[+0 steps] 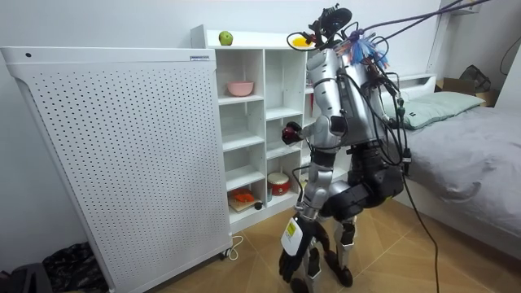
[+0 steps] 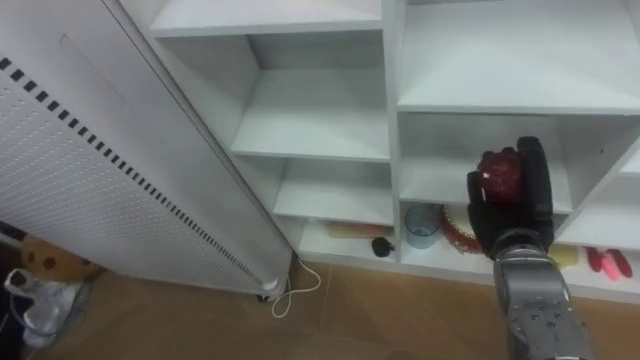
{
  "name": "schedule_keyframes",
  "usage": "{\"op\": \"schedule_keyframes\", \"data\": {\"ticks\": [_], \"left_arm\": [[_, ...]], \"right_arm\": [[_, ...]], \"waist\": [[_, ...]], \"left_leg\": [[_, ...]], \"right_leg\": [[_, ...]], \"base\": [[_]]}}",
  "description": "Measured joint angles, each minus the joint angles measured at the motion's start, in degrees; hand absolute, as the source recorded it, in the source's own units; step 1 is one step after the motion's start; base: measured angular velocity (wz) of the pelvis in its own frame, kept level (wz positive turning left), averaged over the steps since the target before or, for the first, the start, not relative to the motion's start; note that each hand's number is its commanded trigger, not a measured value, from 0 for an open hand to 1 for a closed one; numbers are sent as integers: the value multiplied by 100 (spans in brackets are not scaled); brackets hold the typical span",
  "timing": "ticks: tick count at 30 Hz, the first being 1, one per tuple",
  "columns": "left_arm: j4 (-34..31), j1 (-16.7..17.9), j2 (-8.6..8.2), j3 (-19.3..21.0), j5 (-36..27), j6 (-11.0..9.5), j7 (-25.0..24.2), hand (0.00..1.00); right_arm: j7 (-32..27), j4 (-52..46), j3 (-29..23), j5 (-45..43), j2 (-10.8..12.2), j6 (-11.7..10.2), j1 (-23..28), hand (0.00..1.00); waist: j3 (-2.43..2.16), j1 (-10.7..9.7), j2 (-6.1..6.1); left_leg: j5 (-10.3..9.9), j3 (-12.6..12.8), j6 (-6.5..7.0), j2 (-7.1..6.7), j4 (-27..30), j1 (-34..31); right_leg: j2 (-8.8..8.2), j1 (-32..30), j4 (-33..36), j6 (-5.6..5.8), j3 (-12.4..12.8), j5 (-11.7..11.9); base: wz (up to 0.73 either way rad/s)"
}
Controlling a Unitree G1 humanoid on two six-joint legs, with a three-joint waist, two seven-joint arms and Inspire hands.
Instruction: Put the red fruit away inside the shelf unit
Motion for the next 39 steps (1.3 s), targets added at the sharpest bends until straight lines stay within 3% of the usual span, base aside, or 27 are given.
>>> {"op": "schedule_keyframes", "data": {"ticks": [1, 5, 11, 15, 20, 39], "left_arm": [[-16, 13, 14, 0, -12, 2, -1, 0], [-202, 165, 161, 6, -7, -68, -1, 0], [-234, 259, 241, 16, 36, -96, 174, 0], [-378, 427, 283, 4, 39, -112, 245, 0], [-482, 697, 470, -10, 32, -143, 416, 0], [-467, 761, 517, -9, -19, -308, 512, 0]], "right_arm": [[-29, -8, 0, -8, -32, 0, -2, 0], [-339, -136, -44, -28, -112, -69, -165, 0], [-660, -288, -71, -84, -119, -103, -287, 0], [-900, -289, -71, -167, -119, -138, -326, 0], [-1242, -289, -74, -162, -118, -210, -326, 0], [-1395, -286, -68, -113, -119, -238, -325, 0]], "waist": [[0, -3, -1], [-7, -26, -4], [-14, -104, -18], [-36, -165, -55], [-40, -264, -66], [-29, -287, -82]], "left_leg": [[0, 2, 0, -15, 4, -7], [-6, 26, -4, -45, 118, -135], [-173, 12, -33, -7, 500, -241], [-222, 13, -34, 47, 624, -257], [-267, 12, -10, 60, 689, -268], [-342, 54, 13, 168, 786, -233]], "right_leg": [[-25, -19, 34, 5, 5, -20], [-95, -172, 235, -9, 33, -106], [-88, -237, 531, -65, 32, -234], [-59, -228, 573, -77, 21, -239], [-32, -226, 584, -54, 38, -218], [132, -200, 548, 4, 157, -181]], "base": [[23], [10], [-4], [-7], [-1], [-4]]}}
